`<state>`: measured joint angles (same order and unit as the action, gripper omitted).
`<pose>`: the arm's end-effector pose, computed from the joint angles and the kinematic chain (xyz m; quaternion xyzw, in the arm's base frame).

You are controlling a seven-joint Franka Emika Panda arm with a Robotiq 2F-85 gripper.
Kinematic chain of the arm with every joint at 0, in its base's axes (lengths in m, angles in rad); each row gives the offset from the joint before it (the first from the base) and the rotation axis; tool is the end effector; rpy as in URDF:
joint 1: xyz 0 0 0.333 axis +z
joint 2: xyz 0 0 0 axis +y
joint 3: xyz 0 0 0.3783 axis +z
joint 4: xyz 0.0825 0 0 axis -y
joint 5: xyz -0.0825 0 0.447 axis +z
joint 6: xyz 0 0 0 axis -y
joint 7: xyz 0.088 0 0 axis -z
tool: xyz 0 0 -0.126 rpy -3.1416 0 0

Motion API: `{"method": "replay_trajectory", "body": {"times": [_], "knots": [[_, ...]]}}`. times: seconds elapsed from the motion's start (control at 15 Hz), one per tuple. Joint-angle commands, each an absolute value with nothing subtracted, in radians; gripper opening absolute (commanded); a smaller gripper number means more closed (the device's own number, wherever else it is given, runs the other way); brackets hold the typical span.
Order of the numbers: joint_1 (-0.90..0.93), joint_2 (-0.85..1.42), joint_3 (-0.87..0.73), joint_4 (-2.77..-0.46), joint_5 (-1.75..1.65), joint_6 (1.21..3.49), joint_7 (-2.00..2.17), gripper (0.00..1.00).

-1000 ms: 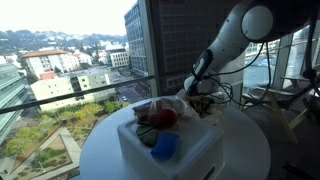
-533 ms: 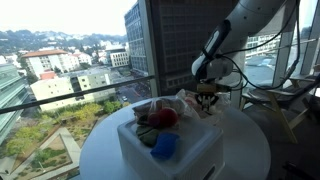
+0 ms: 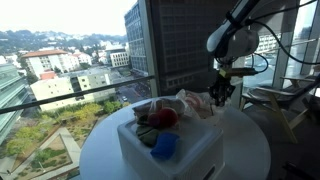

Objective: Put the items in the plastic bag on top of the white storage container.

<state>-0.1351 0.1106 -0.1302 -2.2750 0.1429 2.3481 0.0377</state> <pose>0.5548 -0.1466 0.3027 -0.9786 0.2007 0.0129 0.0446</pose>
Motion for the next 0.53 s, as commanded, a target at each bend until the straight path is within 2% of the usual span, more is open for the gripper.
{"method": "replay_trajectory", "body": {"times": [0.0, 0.47], "knots": [[-0.114, -0.141, -0.115, -2.467, 0.027, 2.313, -0.036, 0.11], [-0.014, -0.289, 0.015, -2.468, -0.133, 2.207, -0.052, 0.11]]}}
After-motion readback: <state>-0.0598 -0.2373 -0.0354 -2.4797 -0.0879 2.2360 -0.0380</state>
